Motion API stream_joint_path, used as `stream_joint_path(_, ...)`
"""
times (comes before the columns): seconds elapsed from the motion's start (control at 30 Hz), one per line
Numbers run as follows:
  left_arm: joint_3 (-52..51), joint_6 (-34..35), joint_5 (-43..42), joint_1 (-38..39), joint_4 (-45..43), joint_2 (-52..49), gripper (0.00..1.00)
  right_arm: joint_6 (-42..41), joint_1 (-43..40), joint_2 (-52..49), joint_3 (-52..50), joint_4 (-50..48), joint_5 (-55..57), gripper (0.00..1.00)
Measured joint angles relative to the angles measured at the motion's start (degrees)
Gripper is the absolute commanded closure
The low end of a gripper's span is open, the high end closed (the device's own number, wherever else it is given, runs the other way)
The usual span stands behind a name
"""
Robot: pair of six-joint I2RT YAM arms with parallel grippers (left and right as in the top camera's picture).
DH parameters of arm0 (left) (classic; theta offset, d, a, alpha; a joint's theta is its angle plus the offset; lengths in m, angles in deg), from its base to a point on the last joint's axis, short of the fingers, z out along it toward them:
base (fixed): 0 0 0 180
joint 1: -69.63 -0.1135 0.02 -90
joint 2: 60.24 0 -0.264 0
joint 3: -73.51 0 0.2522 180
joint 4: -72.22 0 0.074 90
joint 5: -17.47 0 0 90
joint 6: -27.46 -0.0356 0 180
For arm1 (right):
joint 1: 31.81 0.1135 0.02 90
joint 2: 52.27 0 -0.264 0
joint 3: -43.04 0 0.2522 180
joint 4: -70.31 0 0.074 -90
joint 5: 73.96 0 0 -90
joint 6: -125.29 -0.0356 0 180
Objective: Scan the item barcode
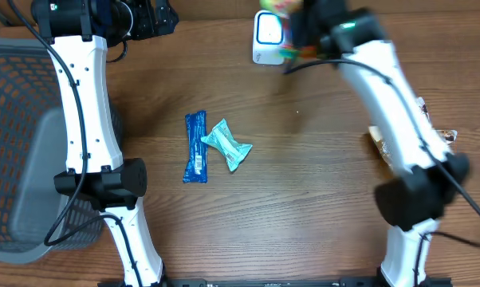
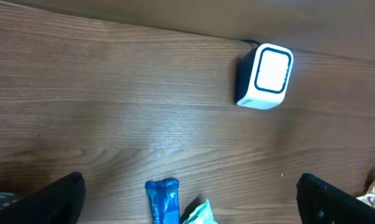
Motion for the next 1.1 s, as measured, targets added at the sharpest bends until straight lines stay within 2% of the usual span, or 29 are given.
stream_joint_path(0.13,0.0,0.0,0.0,0.0,0.0,0.0,0.00,-14.1,-12.0,0.7,-1.0,19.6,3.9,0.96)
stream_joint_path(0.23,0.0,0.0,0.0,0.0,0.0,0.0,0.01,-21.5,-20.2,-1.2,-6.1,20.6,4.3,0.96)
stream_joint_path(0.37,0.0,0.0,0.0,0.0,0.0,0.0,0.00,-25.6,-29.5,-3.1,-14.3,17.6,0.2,0.96)
stream_joint_path(0.4,0.0,0.0,0.0,0.0,0.0,0.0,0.00,-25.2,-31.4,-3.2,-15.9,16.9,-2.0,0.92)
stream_joint_path(0.47,0.0,0.0,0.0,0.0,0.0,0.0,0.00,-23.0,-34.3,-3.2,-17.4,15.8,-6.8,0.66)
stream_joint_path(0.53,0.0,0.0,0.0,0.0,0.0,0.0,0.00,-20.1,-35.9,-3.2,-17.6,15.6,-10.8,0.47)
stream_joint_path(0.7,0.0,0.0,0.0,0.0,0.0,0.0,0.00,-15.9,-35.1,-3.2,-14.3,18.4,-19.3,0.37)
stream_joint_path(0.83,0.0,0.0,0.0,0.0,0.0,0.0,0.00,-13.9,-31.7,-3.3,-2.4,19.5,-28.9,0.32)
stream_joint_path(0.93,0.0,0.0,0.0,0.0,0.0,0.0,0.00,-13.5,-25.7,-3.0,1.6,15.5,-35.2,0.28)
stream_joint_path(1.1,0.0,0.0,0.0,0.0,0.0,0.0,0.00,-14.1,-7.2,-3.4,-1.1,10.4,-38.4,0.26)
